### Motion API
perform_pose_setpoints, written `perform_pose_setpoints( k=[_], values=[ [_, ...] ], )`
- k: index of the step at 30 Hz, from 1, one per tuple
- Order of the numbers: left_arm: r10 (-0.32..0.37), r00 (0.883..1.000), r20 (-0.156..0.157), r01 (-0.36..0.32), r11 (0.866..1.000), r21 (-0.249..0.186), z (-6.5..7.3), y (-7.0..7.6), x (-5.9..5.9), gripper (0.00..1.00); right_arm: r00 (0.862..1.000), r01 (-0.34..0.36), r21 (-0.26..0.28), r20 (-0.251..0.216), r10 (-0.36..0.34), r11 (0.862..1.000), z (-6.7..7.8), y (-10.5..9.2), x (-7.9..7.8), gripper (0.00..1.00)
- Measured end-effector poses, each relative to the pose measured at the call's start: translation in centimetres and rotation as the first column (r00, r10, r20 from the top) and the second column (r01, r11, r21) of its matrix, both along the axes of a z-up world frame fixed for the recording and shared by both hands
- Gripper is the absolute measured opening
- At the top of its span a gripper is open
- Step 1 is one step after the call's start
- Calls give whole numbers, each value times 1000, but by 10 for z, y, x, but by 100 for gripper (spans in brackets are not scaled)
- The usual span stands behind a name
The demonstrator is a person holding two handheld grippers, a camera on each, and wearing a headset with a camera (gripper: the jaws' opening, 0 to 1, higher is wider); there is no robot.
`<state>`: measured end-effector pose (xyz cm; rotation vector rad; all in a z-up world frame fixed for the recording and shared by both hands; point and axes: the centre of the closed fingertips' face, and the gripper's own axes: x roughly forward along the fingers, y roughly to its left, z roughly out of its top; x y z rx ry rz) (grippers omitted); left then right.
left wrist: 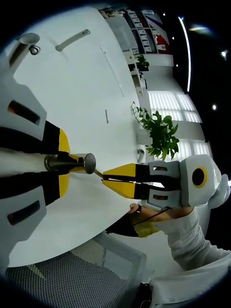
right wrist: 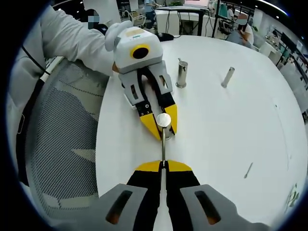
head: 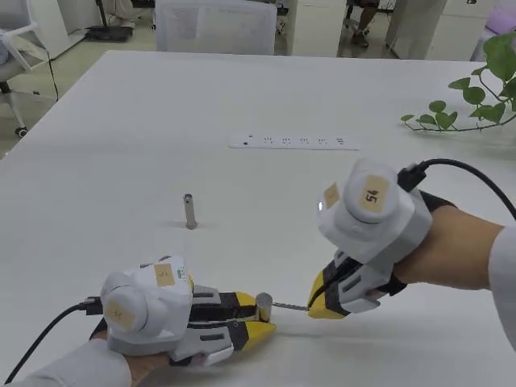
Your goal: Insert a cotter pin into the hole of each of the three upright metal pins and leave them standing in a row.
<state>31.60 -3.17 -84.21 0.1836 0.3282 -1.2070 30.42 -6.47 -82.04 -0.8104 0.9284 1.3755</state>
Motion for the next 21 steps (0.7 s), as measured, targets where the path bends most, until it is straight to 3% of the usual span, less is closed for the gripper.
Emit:
perform_pose_setpoints(
  k=[21],
  values=[
    [1, 1000, -5, -1, 1000, 0, 2, 1, 0, 11, 999, -37, -17, 28, 38, 999, 5, 9, 3, 3]
  ],
)
